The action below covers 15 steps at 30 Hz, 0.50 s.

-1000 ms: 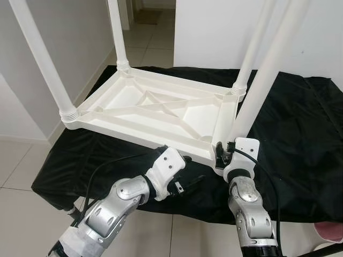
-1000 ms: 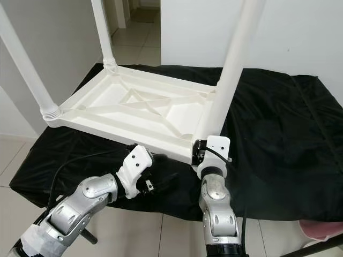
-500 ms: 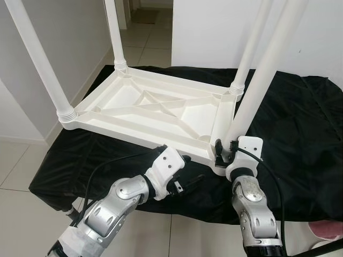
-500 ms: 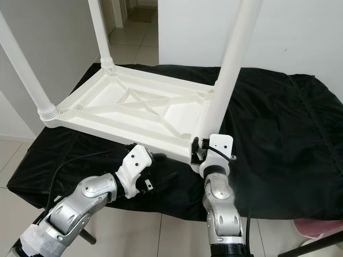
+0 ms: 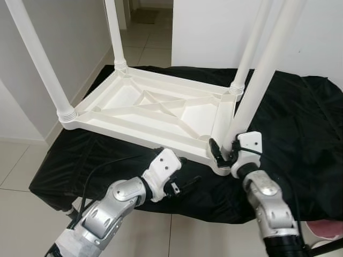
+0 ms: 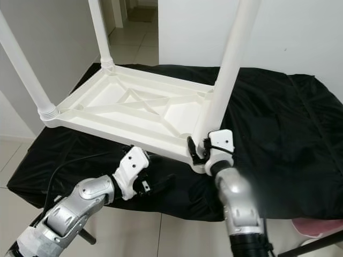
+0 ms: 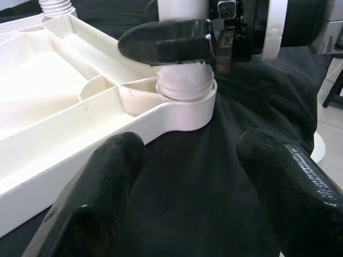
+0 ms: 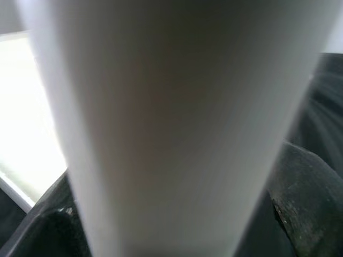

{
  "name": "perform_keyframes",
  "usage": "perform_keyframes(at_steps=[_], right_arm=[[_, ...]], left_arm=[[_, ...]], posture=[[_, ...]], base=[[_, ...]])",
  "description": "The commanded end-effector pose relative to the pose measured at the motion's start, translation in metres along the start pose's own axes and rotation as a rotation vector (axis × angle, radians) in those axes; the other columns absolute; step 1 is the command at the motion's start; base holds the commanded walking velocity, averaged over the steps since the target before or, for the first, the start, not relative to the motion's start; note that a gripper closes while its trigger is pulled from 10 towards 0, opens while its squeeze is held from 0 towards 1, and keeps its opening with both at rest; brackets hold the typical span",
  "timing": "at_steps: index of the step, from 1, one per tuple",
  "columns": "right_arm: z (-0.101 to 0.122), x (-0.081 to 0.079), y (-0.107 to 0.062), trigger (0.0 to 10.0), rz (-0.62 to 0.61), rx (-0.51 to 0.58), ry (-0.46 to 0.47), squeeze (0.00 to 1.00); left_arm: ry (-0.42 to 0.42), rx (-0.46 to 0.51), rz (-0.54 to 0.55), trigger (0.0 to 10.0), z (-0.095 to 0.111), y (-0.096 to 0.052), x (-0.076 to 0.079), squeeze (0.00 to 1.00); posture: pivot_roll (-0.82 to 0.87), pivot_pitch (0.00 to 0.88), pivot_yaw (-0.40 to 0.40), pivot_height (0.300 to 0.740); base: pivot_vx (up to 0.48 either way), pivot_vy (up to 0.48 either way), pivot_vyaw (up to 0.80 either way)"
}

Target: Building children table

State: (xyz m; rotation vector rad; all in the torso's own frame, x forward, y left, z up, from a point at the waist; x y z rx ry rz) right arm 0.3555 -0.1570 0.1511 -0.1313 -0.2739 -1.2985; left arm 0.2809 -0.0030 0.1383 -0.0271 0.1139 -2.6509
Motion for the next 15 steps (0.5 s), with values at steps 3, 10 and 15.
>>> perform_keyframes(at_steps=[3,10,15], right_arm=[[-0.002,-0.008,0.001,10.0,0.115,0.013,0.0,0.0],[-0.013,-0.006,-0.002,0.0,0.25,-0.004,-0.044,0.0],[-0.016,-0.004,-0.001,0.0,0.264,-0.009,-0.063,0.0]], left_arm=[[0.017,-0.02,-0.065,10.0,-0.002,-0.001,0.004,0.0],[0.019,-0.022,-0.071,10.0,-0.002,-0.001,0.005,0.0],[0.02,-0.024,-0.075,10.0,-0.003,-0.001,0.007,0.0]], posture=[[-0.05,0.018,0.013,0.74],[-0.04,0.007,0.014,0.74],[-0.04,0.006,0.013,0.74]], base=[[0.0,0.0,0.0],[0.0,0.0,0.0],[0.0,0.0,0.0]])
Point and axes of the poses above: a point about 5 cm out from each wrist's last joint towards the gripper, its own y axis pointing out of the wrist towards the gripper, its own z axis along the axis of the wrist's last joint, x = y × z, the point moved 6 cm from there along y, pointing out of the wrist towards the gripper, and after that the axes turned 9 degrees about -y, right-handed, at the moved point
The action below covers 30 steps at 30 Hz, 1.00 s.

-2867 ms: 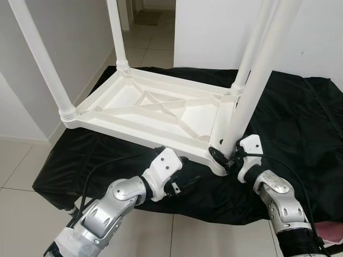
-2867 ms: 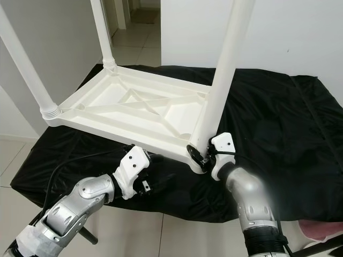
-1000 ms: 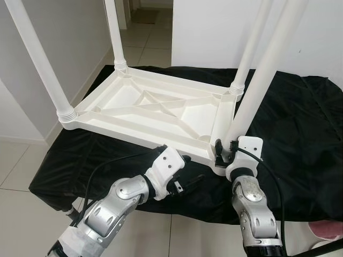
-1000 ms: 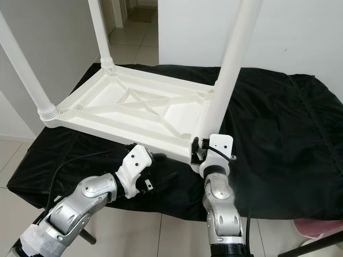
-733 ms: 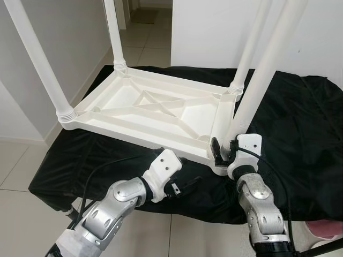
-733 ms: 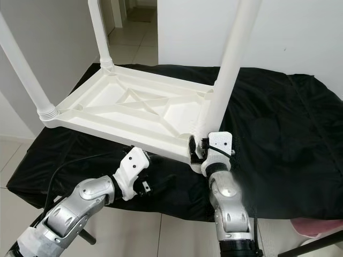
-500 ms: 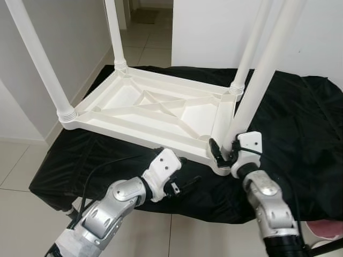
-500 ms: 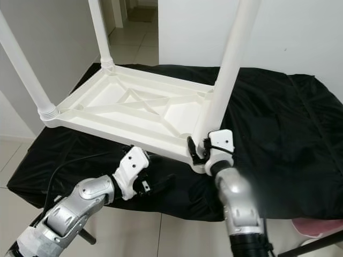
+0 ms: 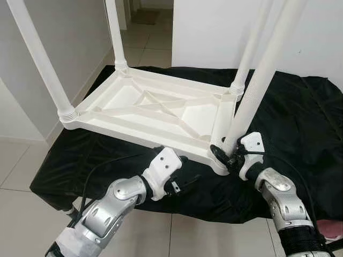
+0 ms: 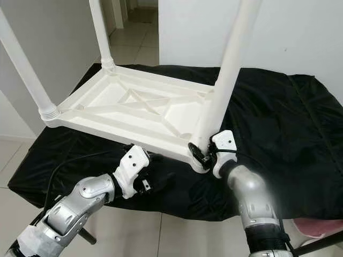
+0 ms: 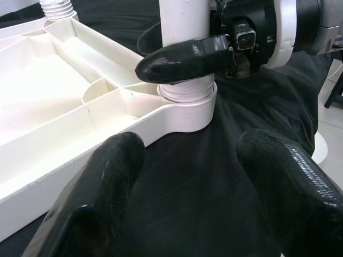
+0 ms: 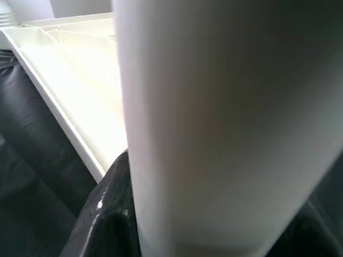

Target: Building children table

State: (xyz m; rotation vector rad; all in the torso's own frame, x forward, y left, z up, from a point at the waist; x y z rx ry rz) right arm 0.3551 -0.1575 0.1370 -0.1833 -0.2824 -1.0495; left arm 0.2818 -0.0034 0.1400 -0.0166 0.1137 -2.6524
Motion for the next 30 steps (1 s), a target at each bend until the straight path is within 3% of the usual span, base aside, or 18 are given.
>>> perform_keyframes(at_steps=[1,6,7,8,12,22,24,30], right_arm=[[-0.003,-0.001,0.0,0.0,0.019,-0.016,-0.025,0.0],[-0.005,-0.001,0.0,0.0,0.023,-0.018,-0.016,0.0],[-0.005,-0.002,-0.001,4.3,0.013,-0.019,-0.002,0.0],[-0.005,-0.003,-0.001,10.0,-0.005,-0.019,0.016,0.0],[-0.006,-0.002,0.0,10.0,-0.035,-0.032,0.023,0.0],[-0.012,0.004,0.004,10.0,-0.254,-0.109,0.061,0.0],[-0.013,0.003,0.003,10.0,-0.34,-0.13,0.092,0.0],[-0.012,-0.008,0.002,10.0,-0.445,-0.149,0.129,0.0]], left_arm=[[0.017,-0.029,-0.074,10.0,-0.005,-0.001,0.007,0.0],[0.023,-0.033,-0.075,10.0,-0.006,-0.001,0.007,0.0],[0.024,-0.035,-0.075,10.0,-0.006,-0.002,0.008,0.0],[0.023,-0.036,-0.074,10.0,-0.006,-0.002,0.007,0.0],[0.023,-0.036,-0.073,10.0,-0.006,-0.003,0.007,0.0],[0.023,-0.026,-0.05,10.0,-0.005,-0.002,0.003,0.0],[0.016,-0.018,-0.029,10.0,-0.005,-0.002,0.001,0.0],[0.034,-0.029,0.013,10.0,-0.011,-0.006,-0.003,0.0]], posture=[[-0.04,0.005,0.011,0.74],[-0.03,0.006,0.009,0.74],[-0.03,0.006,0.009,0.74],[-0.03,0.009,0.008,0.74],[-0.03,0.014,0.009,0.74],[-0.04,0.021,0.007,0.74],[-0.03,0.021,0.006,0.74],[-0.02,0.03,0.006,0.74]], base=[[0.0,0.0,0.0],[0.0,0.0,0.0],[0.0,0.0,0.0],[0.0,0.0,0.0],[0.0,0.0,0.0],[0.0,0.0,0.0],[0.0,0.0,0.0],[0.0,0.0,0.0]])
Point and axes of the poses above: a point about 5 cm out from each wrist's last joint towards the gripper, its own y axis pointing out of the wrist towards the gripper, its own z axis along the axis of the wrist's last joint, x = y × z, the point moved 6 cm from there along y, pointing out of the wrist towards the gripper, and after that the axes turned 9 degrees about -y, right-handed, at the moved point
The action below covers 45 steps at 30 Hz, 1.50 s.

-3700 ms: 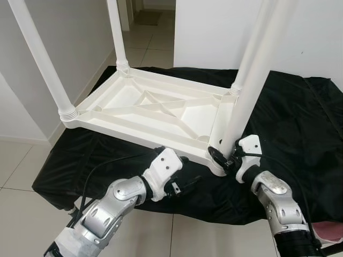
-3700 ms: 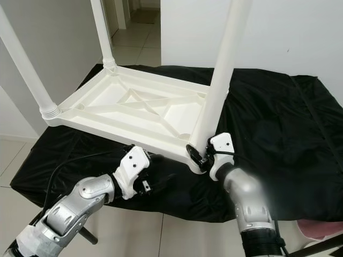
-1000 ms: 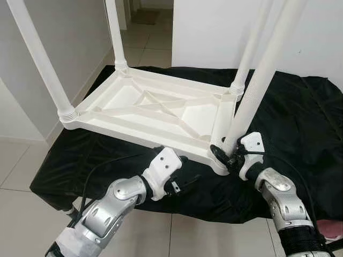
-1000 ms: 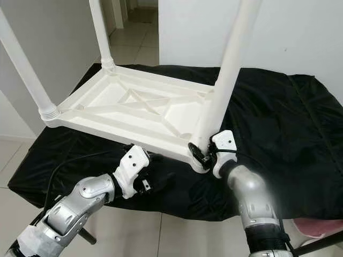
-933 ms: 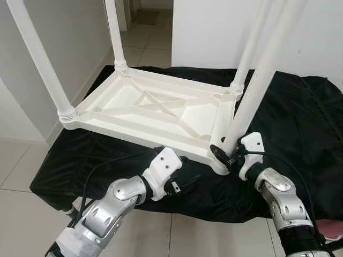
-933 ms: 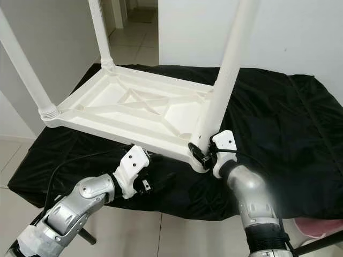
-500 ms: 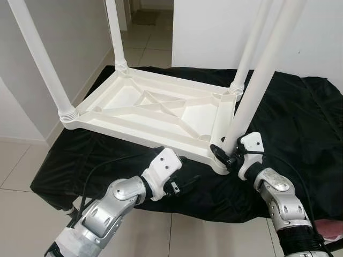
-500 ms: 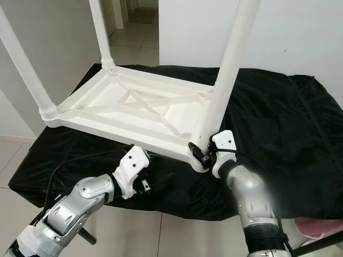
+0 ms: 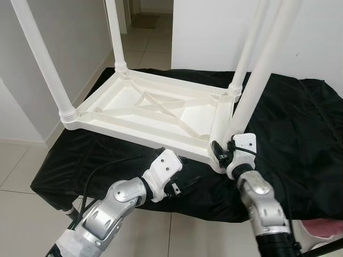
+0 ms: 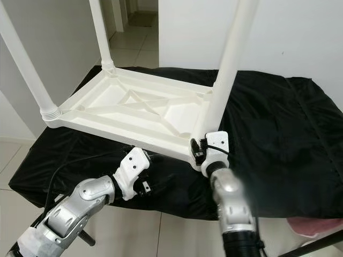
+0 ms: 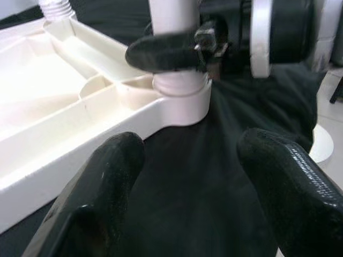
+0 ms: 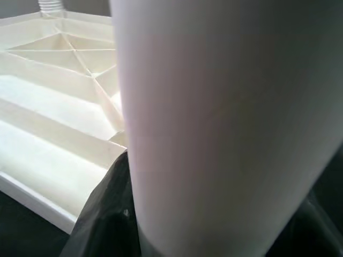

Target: Building children table

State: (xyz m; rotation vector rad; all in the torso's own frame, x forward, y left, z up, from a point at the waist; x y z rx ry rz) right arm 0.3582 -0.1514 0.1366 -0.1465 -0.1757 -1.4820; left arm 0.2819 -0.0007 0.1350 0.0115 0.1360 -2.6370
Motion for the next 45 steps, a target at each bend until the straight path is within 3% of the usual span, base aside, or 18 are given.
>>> perform_keyframes(at_steps=[1,4,9,19,20,21,26,27,30,31,39,42,45], right_arm=[[-0.013,-0.002,-0.004,10.0,-0.031,-0.061,0.005,0.0],[-0.017,-0.007,-0.014,10.0,-0.262,-0.125,0.088,0.0],[-0.014,-0.016,-0.012,10.0,-0.247,-0.124,0.116,0.0],[-0.015,-0.012,-0.01,10.0,-0.228,-0.12,0.085,0.0],[-0.015,-0.011,-0.009,10.0,-0.231,-0.116,0.086,0.35],[-0.013,-0.009,-0.009,10.0,-0.23,-0.105,0.083,1.0],[0.001,-0.012,-0.012,10.0,-0.2,-0.037,0.073,1.0],[0.002,-0.011,-0.015,10.0,-0.193,-0.025,0.073,0.39],[0.002,-0.011,-0.017,10.0,-0.189,-0.016,0.073,0.39],[0.005,-0.009,-0.02,10.0,-0.192,0.003,0.063,0.0],[0.014,-0.008,-0.047,10.0,-0.138,0.085,0.01,0.0],[0.014,-0.008,-0.047,10.0,-0.138,0.085,0.01,0.0],[0.016,-0.006,-0.063,10.0,-0.106,0.108,-0.016,0.0]], left_arm=[[0.011,-0.017,-0.003,10.0,-0.006,-0.004,-0.002,0.0],[0.032,-0.022,0.042,10.0,-0.003,-0.009,-0.016,0.0],[0.036,-0.017,0.053,10.0,0.0,-0.01,-0.02,0.0],[0.037,0.004,0.049,10.0,0.004,-0.006,-0.018,0.0],[0.037,0.007,0.052,10.0,0.005,-0.005,-0.018,0.0],[0.037,0.01,0.056,10.0,0.005,-0.005,-0.018,0.0],[0.025,0.042,0.089,10.0,0.01,-0.005,-0.022,0.0],[0.013,0.055,0.106,10.0,0.012,-0.006,-0.024,0.0],[0.004,0.064,0.118,10.0,0.013,-0.006,-0.025,0.0],[-0.005,0.075,0.137,10.0,0.015,-0.007,-0.027,0.0],[-0.046,0.092,0.222,10.0,0.014,-0.017,-0.035,0.0],[-0.046,0.092,0.222,10.0,0.014,-0.017,-0.035,0.0],[-0.044,0.081,0.226,10.0,0.012,-0.023,-0.036,0.0]], posture=[[-0.02,0.03,0.006,0.74],[0.0,0.05,0.004,0.74],[0.0,0.053,0.007,0.74],[0.0,0.06,0.008,0.74],[0.0,0.06,0.008,0.74],[0.0,0.06,0.008,0.74],[-0.01,0.062,0.004,0.74],[-0.01,0.066,0.002,0.74],[-0.01,0.066,0.002,0.74],[-0.01,0.071,0.006,0.74],[-0.01,0.087,0.009,0.74],[-0.01,0.087,0.009,0.74],[-0.02,0.103,0.011,0.74]], base=[[0.0,0.0,0.0],[0.0,0.0,0.0],[0.0,0.0,0.0],[0.0,0.0,0.0],[0.0,0.0,0.0],[0.0,0.0,0.0],[0.0,0.0,0.0],[0.0,0.0,0.0],[0.0,0.0,0.0],[0.0,0.0,0.0],[0.0,0.0,0.0],[0.0,0.0,0.0],[0.0,0.0,0.0]])
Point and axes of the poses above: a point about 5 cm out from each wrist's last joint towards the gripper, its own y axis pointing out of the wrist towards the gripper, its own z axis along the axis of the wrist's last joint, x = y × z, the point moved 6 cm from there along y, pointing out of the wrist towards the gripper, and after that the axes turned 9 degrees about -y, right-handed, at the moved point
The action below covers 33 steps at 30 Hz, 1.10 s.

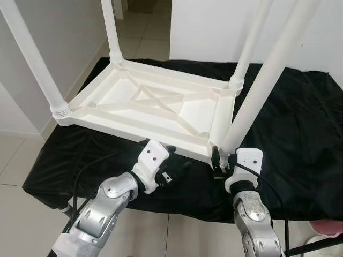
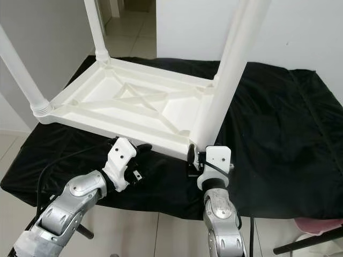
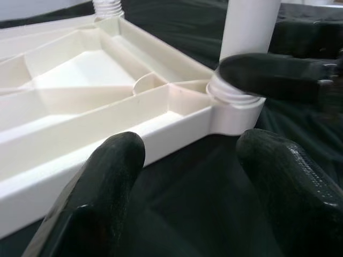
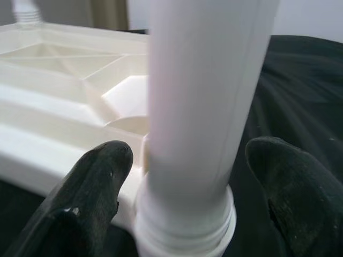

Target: Building children table

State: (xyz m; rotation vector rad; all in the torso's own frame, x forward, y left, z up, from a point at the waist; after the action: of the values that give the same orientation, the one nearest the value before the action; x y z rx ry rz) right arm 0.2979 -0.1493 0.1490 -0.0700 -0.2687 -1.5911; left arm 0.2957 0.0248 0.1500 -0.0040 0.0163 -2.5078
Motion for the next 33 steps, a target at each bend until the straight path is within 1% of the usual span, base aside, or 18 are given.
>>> perform_keyframes(at_steps=[1,4,6,8,10,12,16,17,19,20,21,22,23,24,26,27,29,33], right_arm=[[0.002,-0.001,-0.004,10.0,0.016,0.014,-0.002,0.0],[0.005,0.0,-0.011,10.0,0.038,0.026,-0.016,0.0],[0.006,-0.002,-0.023,10.0,0.081,0.041,-0.034,0.0],[0.006,-0.002,-0.023,10.0,0.081,0.041,-0.034,0.0],[0.004,-0.002,-0.031,10.0,0.122,0.038,-0.038,0.0],[0.004,-0.002,-0.031,10.0,0.122,0.038,-0.038,0.0],[0.0,-0.007,-0.033,10.0,0.175,0.029,-0.042,0.0],[-0.002,-0.018,-0.033,10.0,0.234,0.023,-0.028,0.0],[-0.002,-0.018,-0.033,10.0,0.234,0.023,-0.028,0.0],[-0.002,-0.023,-0.034,10.0,0.26,0.021,-0.017,0.0],[-0.002,-0.023,-0.034,10.0,0.26,0.021,-0.017,0.0],[-0.002,-0.03,-0.036,10.0,0.302,0.023,-0.002,0.0],[-0.002,-0.03,-0.036,10.0,0.302,0.023,-0.002,0.0],[-0.001,-0.039,-0.035,10.0,0.361,0.029,0.011,0.0],[-0.001,-0.039,-0.035,10.0,0.361,0.029,0.011,0.0],[0.0,-0.045,-0.034,10.0,0.404,0.033,0.021,0.0],[0.0,-0.049,-0.033,10.0,0.432,0.037,0.025,0.0],[0.0,-0.051,-0.03,10.0,0.449,0.04,0.03,0.0]], left_arm=[[-0.002,0.004,0.094,10.0,0.001,-0.005,-0.012,0.0],[0.006,-0.001,0.094,10.0,0.001,-0.007,-0.015,0.0],[0.02,-0.01,0.098,10.0,0.001,-0.01,-0.021,0.0],[0.02,-0.01,0.098,10.0,0.001,-0.01,-0.021,0.0],[0.037,-0.015,0.105,10.0,0.002,-0.012,-0.027,0.0],[0.037,-0.015,0.105,10.0,0.002,-0.012,-0.027,0.0],[0.058,-0.017,0.117,10.0,0.005,-0.013,-0.034,0.0],[0.074,-0.015,0.129,10.0,0.008,-0.014,-0.041,0.0],[0.074,-0.015,0.129,10.0,0.008,-0.014,-0.041,0.0],[0.078,-0.012,0.134,10.0,0.009,-0.014,-0.043,0.0],[0.078,-0.012,0.134,10.0,0.009,-0.014,-0.043,0.0],[0.086,-0.01,0.142,10.0,0.011,-0.014,-0.046,0.0],[0.086,-0.01,0.142,10.0,0.011,-0.014,-0.046,0.0],[0.094,-0.005,0.155,10.0,0.014,-0.015,-0.051,0.0],[0.094,-0.005,0.155,10.0,0.014,-0.015,-0.051,0.0],[0.107,-0.004,0.168,10.0,0.016,-0.016,-0.056,0.0],[0.116,-0.001,0.178,10.0,0.018,-0.017,-0.06,0.0],[0.121,0.002,0.185,10.0,0.02,-0.018,-0.063,0.0]], posture=[[-0.02,0.103,0.011,0.74],[-0.02,0.119,0.009,0.74],[-0.03,0.101,0.012,0.74],[-0.03,0.101,0.012,0.74],[-0.03,0.108,0.01,0.74],[-0.03,0.108,0.01,0.74],[-0.03,0.105,0.008,0.74],[-0.02,0.111,0.003,0.74],[-0.02,0.111,0.003,0.74],[-0.02,0.111,0.003,0.74],[-0.02,0.111,0.003,0.74],[-0.01,0.103,0.001,0.74],[-0.01,0.103,0.001,0.74],[-0.01,0.111,-0.002,0.74],[-0.01,0.111,-0.002,0.74],[-0.01,0.109,-0.005,0.74],[0.0,0.11,-0.005,0.74],[0.0,0.105,-0.005,0.74]], base=[[0.0,0.0,0.0],[0.0,0.0,0.0],[0.0,0.0,0.0],[0.0,0.0,0.0],[0.0,0.0,0.0],[0.0,0.0,0.0],[0.0,0.0,0.0],[0.0,0.0,0.0],[0.0,0.0,0.0],[0.0,0.0,0.0],[0.0,0.0,0.0],[0.0,0.0,0.0],[0.0,0.0,0.0],[0.0,0.0,0.0],[0.0,0.0,0.0],[0.0,0.0,0.0],[0.0,0.0,0.0],[0.0,0.0,0.0]])
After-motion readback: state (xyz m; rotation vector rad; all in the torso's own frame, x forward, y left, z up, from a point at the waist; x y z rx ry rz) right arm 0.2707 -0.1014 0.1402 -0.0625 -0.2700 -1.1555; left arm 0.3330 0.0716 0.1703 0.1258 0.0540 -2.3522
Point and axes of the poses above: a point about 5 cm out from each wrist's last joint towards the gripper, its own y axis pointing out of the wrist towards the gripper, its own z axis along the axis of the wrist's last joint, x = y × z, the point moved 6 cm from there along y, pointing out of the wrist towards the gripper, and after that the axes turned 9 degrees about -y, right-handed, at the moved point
